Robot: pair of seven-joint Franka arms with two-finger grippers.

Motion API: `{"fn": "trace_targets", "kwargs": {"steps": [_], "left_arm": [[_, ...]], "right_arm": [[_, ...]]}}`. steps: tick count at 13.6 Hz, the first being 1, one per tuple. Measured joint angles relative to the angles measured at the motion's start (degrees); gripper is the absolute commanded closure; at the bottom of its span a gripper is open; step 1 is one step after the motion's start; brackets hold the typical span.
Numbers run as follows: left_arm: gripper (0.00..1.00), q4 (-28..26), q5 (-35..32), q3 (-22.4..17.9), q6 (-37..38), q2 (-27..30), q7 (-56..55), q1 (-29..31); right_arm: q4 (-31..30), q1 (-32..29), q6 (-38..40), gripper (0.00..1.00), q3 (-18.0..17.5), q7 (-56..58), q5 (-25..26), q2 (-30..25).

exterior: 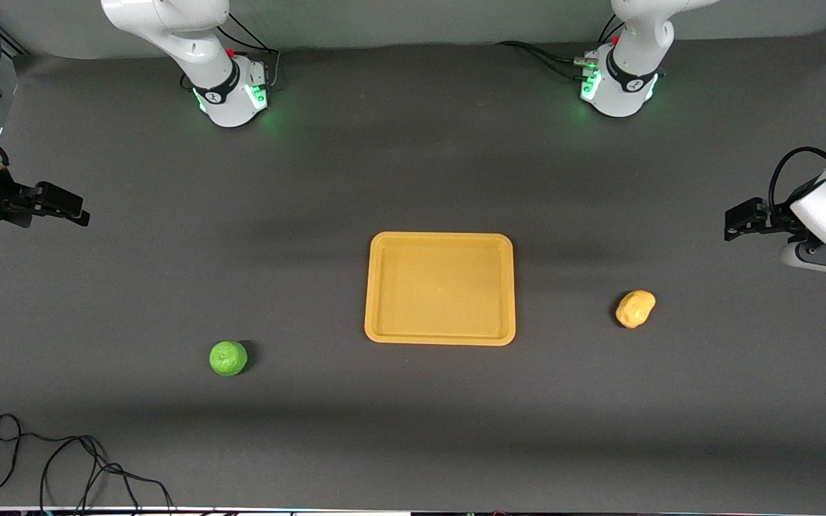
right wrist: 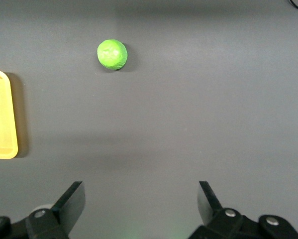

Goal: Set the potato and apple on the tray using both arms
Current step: 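Move the left gripper toward the yellow potato beside the tray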

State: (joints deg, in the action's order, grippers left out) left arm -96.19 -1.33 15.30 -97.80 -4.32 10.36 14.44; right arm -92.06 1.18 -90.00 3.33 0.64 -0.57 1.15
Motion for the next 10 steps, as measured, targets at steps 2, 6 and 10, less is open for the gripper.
{"fn": "trace_targets", "kwargs": {"steps": [2,6,10], "left_arm": [[0.0,-0.02,0.0,0.0,0.0,0.0,0.0,0.0],[0.0,-0.4,0.0,0.02,-0.85,-0.25,0.0,-0.01],[0.0,-3.27,0.15,0.11,-9.0,-5.69,-2.41,-1.13]], "right_arm": [[0.0,-0.04,0.03,0.0,0.0,0.0,0.01,0.0],[0.0,-0.12,0.07,0.0,0.0,0.0,0.06,0.0],[0.1,-0.14,0.07,0.0,0.0,0.0,0.1,0.02]]}}
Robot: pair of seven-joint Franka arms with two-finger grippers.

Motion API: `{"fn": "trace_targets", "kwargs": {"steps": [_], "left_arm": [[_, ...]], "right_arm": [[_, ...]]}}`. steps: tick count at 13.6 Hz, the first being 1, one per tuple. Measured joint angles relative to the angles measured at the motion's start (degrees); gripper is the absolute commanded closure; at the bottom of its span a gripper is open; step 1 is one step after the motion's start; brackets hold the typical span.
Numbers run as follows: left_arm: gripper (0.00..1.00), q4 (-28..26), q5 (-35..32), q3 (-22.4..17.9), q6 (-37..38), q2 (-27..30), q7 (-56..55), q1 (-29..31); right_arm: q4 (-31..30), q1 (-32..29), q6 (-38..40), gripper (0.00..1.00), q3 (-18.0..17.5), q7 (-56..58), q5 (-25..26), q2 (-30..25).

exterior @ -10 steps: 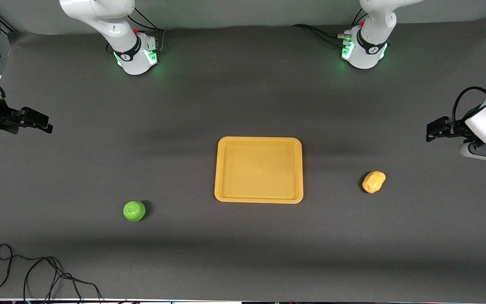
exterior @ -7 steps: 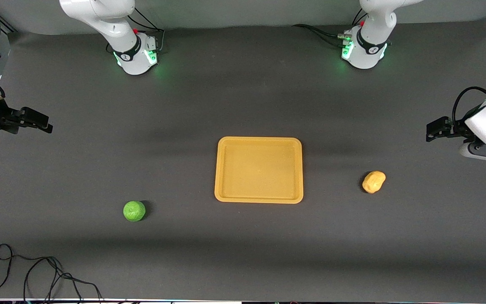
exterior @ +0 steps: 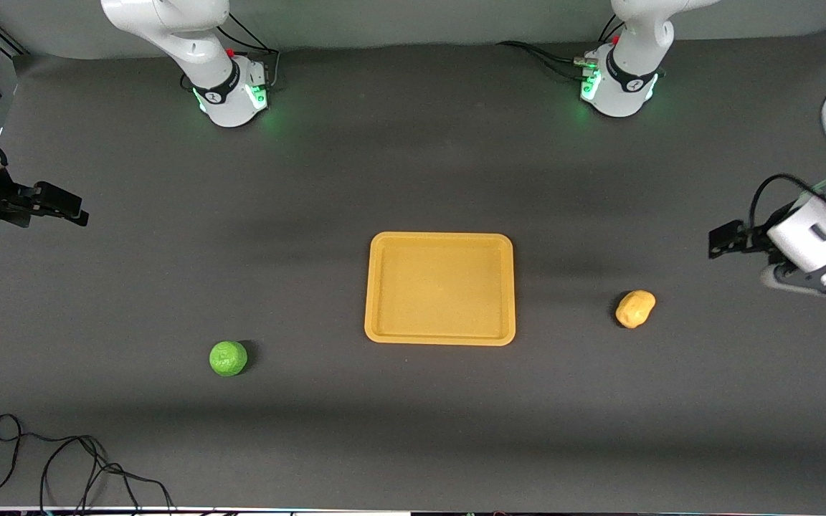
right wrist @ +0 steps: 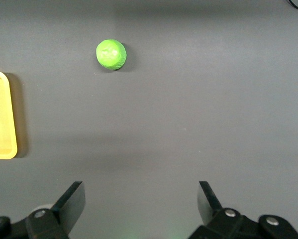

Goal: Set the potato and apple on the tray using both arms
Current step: 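Move the left gripper toward the yellow potato beside the tray, then grasp the yellow potato with the left gripper while the right gripper reaches the apple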

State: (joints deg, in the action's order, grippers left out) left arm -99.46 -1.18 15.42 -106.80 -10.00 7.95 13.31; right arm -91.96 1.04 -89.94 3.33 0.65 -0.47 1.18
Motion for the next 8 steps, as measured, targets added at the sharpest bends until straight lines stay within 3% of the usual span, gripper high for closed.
{"fn": "trace_targets", "kwargs": {"steps": [4,8], "left_arm": [[0.02,-3.08,0.0,0.09,-12.45,-11.72,0.97,-2.09],[0.06,-3.12,-0.15,-0.13,-16.06,-18.93,4.59,-2.11]], "right_arm": [[0.2,-0.03,0.0,0.0,0.0,0.0,0.01,0.03],[0.21,-0.02,-0.04,0.0,-0.06,0.0,0.02,0.18]]}}
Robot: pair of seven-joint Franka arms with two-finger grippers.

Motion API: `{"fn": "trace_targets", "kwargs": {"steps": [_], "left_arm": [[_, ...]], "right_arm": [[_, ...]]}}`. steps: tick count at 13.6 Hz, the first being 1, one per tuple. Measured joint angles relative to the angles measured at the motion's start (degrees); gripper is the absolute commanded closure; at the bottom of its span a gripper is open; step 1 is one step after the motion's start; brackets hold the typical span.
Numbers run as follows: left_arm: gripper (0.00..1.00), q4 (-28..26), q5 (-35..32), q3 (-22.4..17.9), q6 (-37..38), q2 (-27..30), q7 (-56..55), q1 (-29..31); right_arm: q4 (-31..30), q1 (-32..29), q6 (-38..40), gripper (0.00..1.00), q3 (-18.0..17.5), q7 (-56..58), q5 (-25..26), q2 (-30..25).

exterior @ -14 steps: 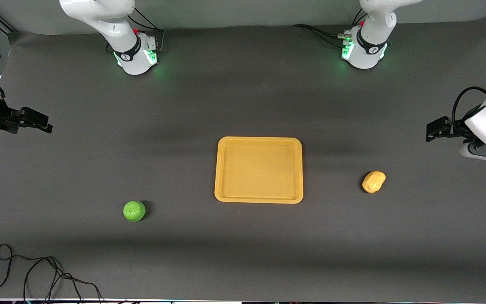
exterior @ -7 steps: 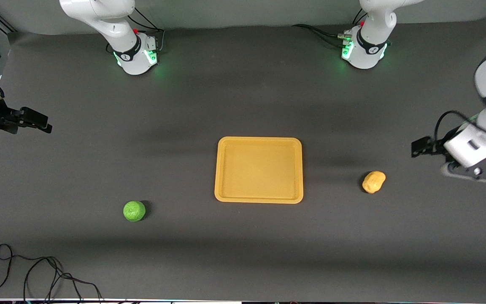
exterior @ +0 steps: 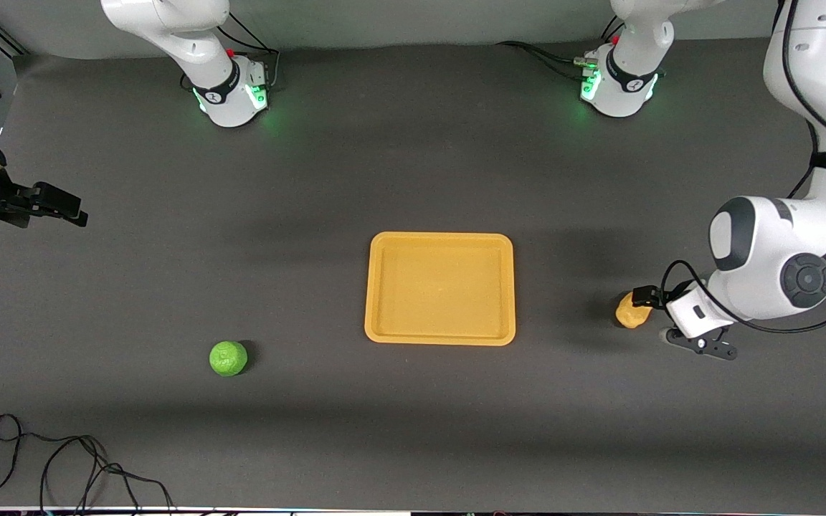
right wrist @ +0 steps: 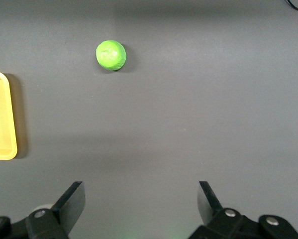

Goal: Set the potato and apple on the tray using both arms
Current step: 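Grasp the yellow potato with the left gripper while the right gripper reaches the apple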

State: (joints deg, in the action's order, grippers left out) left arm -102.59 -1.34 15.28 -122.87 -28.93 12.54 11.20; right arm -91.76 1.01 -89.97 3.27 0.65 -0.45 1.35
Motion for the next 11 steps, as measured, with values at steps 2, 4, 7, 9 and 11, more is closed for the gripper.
{"fn": "trace_targets", "kwargs": {"steps": [2,4,7,9,11], "left_arm": [[0.06,-0.04,-0.05,0.0,-0.31,-2.14,0.14,-0.02],[0.06,-0.07,-0.06,0.03,-0.53,-4.14,0.16,-0.08],[0.33,-0.02,-0.04,-0.02,-2.98,-6.44,0.15,-0.04],[0.73,0.04,-0.02,0.01,-3.51,-7.17,0.16,-0.06],[0.89,0.36,0.1,0.15,-2.77,-7.11,0.03,-0.09]], "right_arm": [[0.42,0.57,-0.35,0.0,-0.39,0.03,0.0,0.48],[3.89,2.77,-0.93,0.0,-0.76,0.0,0.0,2.96],[11.0,5.31,-0.96,0.0,-0.88,-0.01,0.0,9.22],[13.74,6.17,-0.96,0.0,-0.9,-0.01,0.0,12.83],[14.65,6.56,-1.05,0.0,-0.93,0.0,0.0,15.24]]}}
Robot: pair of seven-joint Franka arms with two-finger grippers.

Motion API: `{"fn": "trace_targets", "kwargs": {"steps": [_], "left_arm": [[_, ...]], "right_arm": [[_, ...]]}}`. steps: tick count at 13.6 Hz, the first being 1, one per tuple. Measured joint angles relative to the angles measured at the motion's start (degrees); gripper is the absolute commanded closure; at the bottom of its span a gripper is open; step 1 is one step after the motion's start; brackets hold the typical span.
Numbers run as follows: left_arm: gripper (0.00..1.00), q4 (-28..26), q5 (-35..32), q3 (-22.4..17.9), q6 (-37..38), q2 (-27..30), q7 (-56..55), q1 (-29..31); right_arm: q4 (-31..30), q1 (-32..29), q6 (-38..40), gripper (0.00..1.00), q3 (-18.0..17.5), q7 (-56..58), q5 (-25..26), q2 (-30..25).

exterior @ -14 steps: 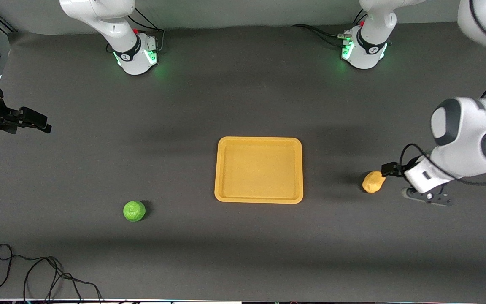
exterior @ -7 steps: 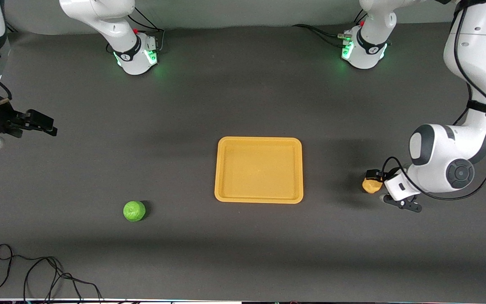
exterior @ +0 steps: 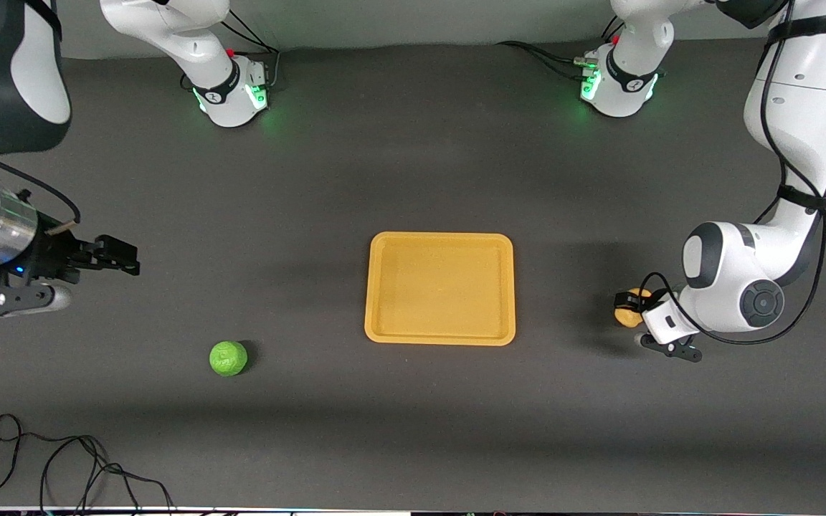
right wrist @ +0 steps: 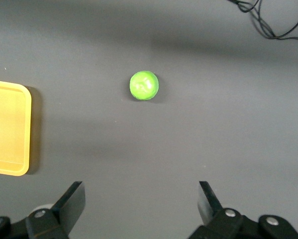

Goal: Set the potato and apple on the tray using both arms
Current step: 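Grasp the yellow potato with the left gripper while the right gripper reaches the apple, then carry the potato onto the tray while the right gripper grasps the apple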

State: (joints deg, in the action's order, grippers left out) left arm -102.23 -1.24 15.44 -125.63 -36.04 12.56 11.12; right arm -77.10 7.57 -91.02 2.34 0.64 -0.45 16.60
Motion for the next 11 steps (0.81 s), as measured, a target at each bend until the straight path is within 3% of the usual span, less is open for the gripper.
{"fn": "trace_targets", "kwargs": {"steps": [2,6,11], "left_arm": [[1.0,1.16,1.16,0.91,2.85,0.79,-2.79,0.0],[0.99,8.31,2.3,8.19,6.93,2.41,-22.03,-1.45],[0.99,14.21,2.36,9.46,6.54,-0.01,-41.36,-13.71]], "right_arm": [[0.02,0.51,-2.09,0.0,-0.01,0.0,0.0,2.17],[-1.45,0.56,-10.71,0.0,0.0,0.0,0.0,7.83],[-12.39,0.48,-29.2,0.0,0.01,-0.62,-0.79,11.68]]}}
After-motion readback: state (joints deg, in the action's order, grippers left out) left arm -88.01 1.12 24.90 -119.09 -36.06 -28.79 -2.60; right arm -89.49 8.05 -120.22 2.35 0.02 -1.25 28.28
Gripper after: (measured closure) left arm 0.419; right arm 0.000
